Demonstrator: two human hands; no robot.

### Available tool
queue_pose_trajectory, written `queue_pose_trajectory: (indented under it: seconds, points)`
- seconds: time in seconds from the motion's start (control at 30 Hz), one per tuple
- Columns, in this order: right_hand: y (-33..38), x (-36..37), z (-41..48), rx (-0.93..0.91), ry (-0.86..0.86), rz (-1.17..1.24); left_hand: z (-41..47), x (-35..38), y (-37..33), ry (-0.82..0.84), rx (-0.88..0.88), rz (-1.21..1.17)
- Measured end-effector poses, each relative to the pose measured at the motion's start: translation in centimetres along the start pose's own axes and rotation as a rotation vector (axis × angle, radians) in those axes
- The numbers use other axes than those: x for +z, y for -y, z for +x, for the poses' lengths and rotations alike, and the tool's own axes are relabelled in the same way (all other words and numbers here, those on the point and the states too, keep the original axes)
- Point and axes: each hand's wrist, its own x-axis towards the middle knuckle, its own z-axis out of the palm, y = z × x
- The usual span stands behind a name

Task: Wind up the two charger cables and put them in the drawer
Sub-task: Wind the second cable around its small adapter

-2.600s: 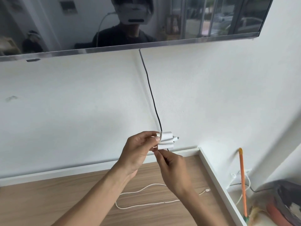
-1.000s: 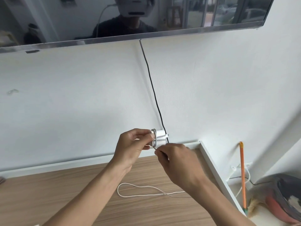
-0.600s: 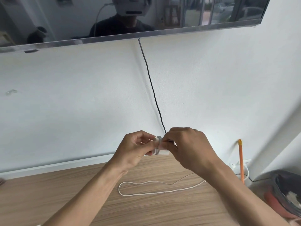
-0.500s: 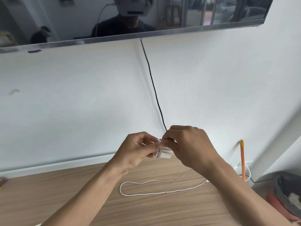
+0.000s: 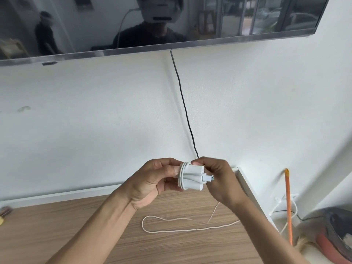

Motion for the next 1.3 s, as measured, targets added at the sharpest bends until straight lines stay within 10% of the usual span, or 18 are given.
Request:
queue_pose_trajectory:
  seconds: [0.23,0.77,1.3]
  points:
    - [-1.3,2.8,-2.4,0.083,-0.201,-0.225,0.9,0.0,1.1,-0.248,0.01,-0.043]
    - [4.8,-0.3,-0.7,-0.078,0.16,-0.873,2.2,-1.3,3.3,-0.451,0.05,0.289]
    - [0.6,-0.4,2.4,0.058,0.14,-0.145,0.5,-1.3,0.1,-0.035,0.024,-0.03]
